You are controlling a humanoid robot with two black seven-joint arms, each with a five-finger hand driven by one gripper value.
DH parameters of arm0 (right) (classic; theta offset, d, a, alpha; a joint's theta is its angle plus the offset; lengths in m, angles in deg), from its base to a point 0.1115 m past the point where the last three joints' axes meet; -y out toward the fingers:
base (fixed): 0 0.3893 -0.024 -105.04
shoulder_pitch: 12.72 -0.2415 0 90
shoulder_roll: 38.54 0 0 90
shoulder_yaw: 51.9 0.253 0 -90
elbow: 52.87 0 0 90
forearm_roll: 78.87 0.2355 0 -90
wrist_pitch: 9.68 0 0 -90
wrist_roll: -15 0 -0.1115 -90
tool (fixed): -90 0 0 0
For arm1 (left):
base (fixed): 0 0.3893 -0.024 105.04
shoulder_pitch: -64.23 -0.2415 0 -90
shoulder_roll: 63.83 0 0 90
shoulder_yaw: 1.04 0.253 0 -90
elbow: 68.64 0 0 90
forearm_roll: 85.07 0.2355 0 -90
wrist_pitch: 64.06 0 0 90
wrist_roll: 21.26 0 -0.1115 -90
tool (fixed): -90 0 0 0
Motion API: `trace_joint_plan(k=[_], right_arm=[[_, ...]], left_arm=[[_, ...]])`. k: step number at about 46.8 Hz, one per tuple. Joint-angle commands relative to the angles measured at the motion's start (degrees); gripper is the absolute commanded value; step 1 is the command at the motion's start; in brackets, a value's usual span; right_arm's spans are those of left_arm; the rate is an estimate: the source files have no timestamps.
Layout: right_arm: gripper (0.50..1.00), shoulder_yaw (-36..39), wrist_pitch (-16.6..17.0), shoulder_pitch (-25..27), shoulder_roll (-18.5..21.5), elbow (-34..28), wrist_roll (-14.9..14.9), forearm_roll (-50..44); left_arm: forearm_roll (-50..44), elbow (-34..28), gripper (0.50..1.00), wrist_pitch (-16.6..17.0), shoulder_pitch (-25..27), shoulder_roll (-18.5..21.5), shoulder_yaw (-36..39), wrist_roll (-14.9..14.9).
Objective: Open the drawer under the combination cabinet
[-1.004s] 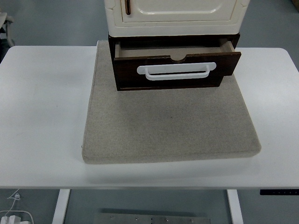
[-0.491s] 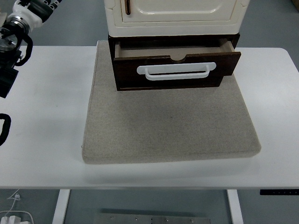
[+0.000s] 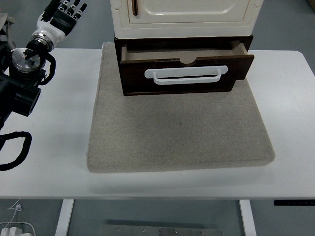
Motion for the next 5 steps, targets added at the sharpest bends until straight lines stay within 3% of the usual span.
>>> trace_joint_plan(k=[1,5], right_arm=[[0.928,0.1,0.0,0.0,0.0,0.0,0.0,0.0],[0.928,0.1,0.0,0.0,0.0,0.0,-0.1,0.0]], left_arm=[[0.0,0.0,1.000,0.0,-0.9,-0.7,-0.7,-0.1],[0.0,-0.1,1.000,-0.2,-1.8,-1.4,-1.1,-1.0]])
